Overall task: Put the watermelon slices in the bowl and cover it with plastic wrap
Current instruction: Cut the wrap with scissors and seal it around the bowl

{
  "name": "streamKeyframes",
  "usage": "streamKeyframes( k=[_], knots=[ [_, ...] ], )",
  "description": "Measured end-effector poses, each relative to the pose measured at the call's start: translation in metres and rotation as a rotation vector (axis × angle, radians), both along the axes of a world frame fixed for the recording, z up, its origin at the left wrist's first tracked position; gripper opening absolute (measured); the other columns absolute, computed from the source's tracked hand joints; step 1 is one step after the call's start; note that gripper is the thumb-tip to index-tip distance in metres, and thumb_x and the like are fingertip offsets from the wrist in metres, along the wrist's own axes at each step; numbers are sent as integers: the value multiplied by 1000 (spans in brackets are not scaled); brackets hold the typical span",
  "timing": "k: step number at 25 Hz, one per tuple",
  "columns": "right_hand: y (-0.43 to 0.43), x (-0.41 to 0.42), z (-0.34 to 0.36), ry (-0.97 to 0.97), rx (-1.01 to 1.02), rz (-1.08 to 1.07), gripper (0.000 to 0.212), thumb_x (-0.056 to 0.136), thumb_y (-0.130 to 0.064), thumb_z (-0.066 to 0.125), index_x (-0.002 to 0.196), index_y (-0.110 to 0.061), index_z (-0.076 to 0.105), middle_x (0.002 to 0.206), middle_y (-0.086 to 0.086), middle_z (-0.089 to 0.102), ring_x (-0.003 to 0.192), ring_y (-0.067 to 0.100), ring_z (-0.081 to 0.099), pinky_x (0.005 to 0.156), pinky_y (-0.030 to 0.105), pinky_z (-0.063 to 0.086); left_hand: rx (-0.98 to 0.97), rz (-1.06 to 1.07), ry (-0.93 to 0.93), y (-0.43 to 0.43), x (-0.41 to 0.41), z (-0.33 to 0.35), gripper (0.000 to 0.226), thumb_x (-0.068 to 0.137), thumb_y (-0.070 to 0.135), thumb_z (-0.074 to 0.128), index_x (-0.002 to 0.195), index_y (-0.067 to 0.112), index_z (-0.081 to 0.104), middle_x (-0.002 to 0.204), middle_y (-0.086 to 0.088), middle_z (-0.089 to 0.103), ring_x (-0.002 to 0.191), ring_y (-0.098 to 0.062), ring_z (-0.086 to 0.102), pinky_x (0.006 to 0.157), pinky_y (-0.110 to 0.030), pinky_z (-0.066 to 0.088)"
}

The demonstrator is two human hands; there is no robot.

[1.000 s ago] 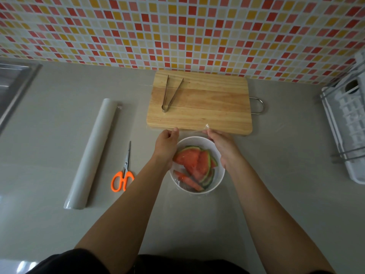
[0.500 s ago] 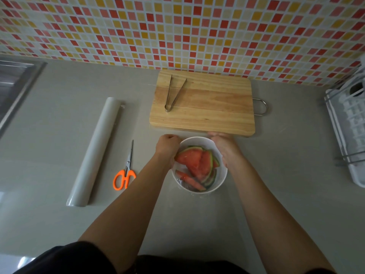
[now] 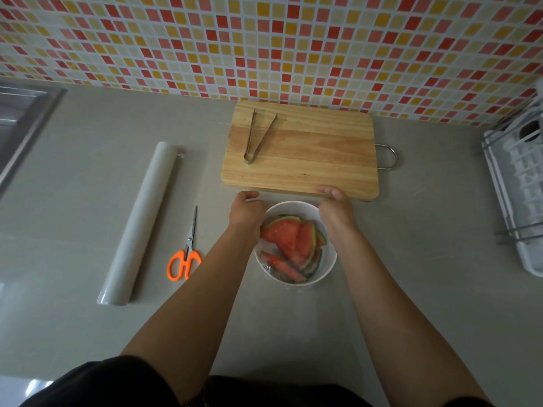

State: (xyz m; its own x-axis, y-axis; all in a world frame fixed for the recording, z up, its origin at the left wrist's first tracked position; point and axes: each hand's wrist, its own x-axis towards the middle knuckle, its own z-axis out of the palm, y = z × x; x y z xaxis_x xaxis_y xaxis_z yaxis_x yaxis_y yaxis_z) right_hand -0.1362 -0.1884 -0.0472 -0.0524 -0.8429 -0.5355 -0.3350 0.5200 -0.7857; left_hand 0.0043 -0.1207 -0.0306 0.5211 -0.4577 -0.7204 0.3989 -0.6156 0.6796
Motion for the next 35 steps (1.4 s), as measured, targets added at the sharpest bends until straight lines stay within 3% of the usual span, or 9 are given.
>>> streamKeyframes(
  k=[4,8,10,12,14,20,27,32,35],
  knots=[
    [-4,-6,1,-36,81,14,56,76,9,31,115,-21,57,123,7,55,83,17,54,66,26,43,-46,-9,64,6,10,-3,21,82,-4,61,89,15,57,95,-15,62,77,-26,61,67,-35,56],
    [6,-44,10,176,-232,27,41,82,0,43,118,-14,56,120,7,61,97,19,58,78,23,40,104,-264,-523,28,30,-12,14,87,22,65,93,9,65,94,-12,70,84,-28,66,78,-37,54],
    [19,-54,17,51,-470,130,29,92,-22,46,118,-21,57,119,-9,60,112,5,55,87,14,39,-83,-196,-698,39,26,-5,26,97,29,48,101,10,66,99,-6,71,93,-23,65,79,-31,49],
    [31,-52,22,-168,-519,349,42,95,-47,32,124,-29,55,125,-22,53,119,-10,46,93,6,36,-447,-233,-536,47,10,4,40,101,37,33,116,17,65,112,3,68,107,-5,62,90,-21,46],
    [39,-42,20,-252,-448,550,58,88,-66,21,130,-36,48,135,-22,46,128,-8,37,105,11,29,-595,-417,-384,55,-4,7,48,102,40,25,131,19,57,128,8,59,116,11,52,92,-5,38],
    [43,-27,2,-444,-222,424,76,71,-86,22,115,-38,61,133,0,56,124,20,50,107,52,36,-515,-349,-165,55,-17,-12,54,102,43,18,126,21,61,109,1,70,102,-4,65,80,-14,49],
    [33,-19,3,-524,28,332,96,62,-88,20,111,-18,64,111,21,66,108,35,61,100,56,41,-499,-388,-45,48,-11,-18,60,97,56,20,112,26,70,106,-8,73,104,-22,67,95,-47,51],
    [28,-15,5,-425,53,368,104,53,-93,21,107,-17,67,108,17,69,105,30,63,100,51,43,-442,-399,-54,45,-9,-16,62,98,53,19,112,22,70,106,-12,73,104,-26,66,99,-50,47],
    [31,-16,8,-168,-19,401,114,50,-97,10,101,-13,69,108,19,68,104,32,62,98,49,45,-331,-432,-140,44,-10,-13,67,100,53,17,111,12,70,104,-16,72,100,-25,67,96,-42,50]
  ],
)
